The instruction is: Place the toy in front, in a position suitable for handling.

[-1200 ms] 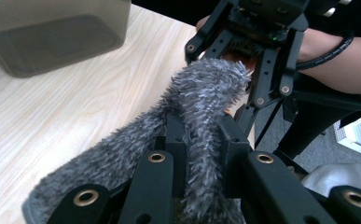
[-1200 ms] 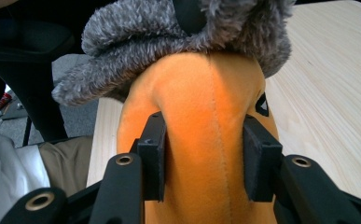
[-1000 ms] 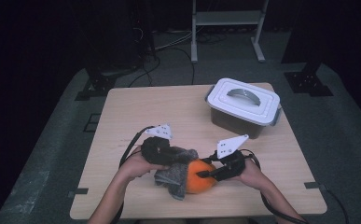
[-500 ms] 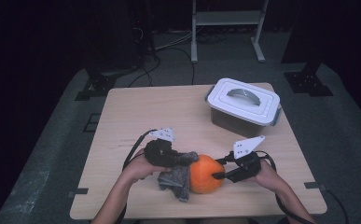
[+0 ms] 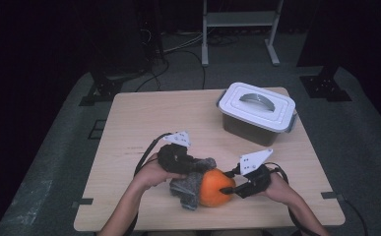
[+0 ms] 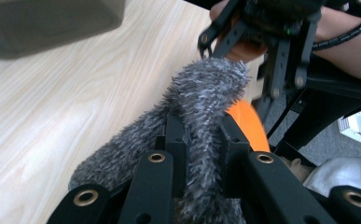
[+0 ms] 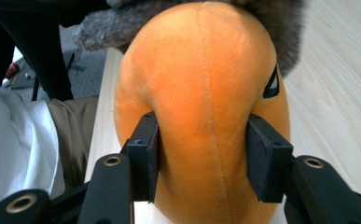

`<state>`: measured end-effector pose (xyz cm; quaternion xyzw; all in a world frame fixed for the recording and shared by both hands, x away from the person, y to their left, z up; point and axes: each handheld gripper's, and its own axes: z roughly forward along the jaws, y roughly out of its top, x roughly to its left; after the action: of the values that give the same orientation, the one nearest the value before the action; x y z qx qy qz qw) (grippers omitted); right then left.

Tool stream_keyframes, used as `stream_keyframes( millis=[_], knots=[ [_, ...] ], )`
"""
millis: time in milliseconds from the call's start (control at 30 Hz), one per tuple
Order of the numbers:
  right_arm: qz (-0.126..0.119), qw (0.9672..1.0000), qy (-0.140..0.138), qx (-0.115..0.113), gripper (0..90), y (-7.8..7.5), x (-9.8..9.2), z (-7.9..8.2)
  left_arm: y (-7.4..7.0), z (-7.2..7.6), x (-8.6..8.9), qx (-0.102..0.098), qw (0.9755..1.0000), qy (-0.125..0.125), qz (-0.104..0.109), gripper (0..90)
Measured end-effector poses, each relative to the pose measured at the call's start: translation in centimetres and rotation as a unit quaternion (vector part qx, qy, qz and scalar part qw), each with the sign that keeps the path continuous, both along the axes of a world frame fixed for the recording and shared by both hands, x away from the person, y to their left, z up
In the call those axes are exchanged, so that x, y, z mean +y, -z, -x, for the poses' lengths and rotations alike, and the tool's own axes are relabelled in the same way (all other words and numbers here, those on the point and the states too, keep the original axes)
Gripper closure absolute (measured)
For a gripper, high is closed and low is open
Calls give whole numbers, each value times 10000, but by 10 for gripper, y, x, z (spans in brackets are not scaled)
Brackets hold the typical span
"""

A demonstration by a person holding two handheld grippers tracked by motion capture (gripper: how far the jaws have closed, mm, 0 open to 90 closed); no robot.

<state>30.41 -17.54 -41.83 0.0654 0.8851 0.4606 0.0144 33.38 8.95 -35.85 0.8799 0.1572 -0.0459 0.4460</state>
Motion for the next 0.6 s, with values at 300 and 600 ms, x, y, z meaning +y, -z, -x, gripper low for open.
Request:
stream_keyframes(
  millis=[300,600],
  knots=[
    [0,10000,-11,-53,502,1,3,4,8,-7,-4,179,9998,-21,55,779],
    [-154,9997,180,105,497,2,-9,-1,22,-3,38,174,9991,-396,-33,779]
  ],
)
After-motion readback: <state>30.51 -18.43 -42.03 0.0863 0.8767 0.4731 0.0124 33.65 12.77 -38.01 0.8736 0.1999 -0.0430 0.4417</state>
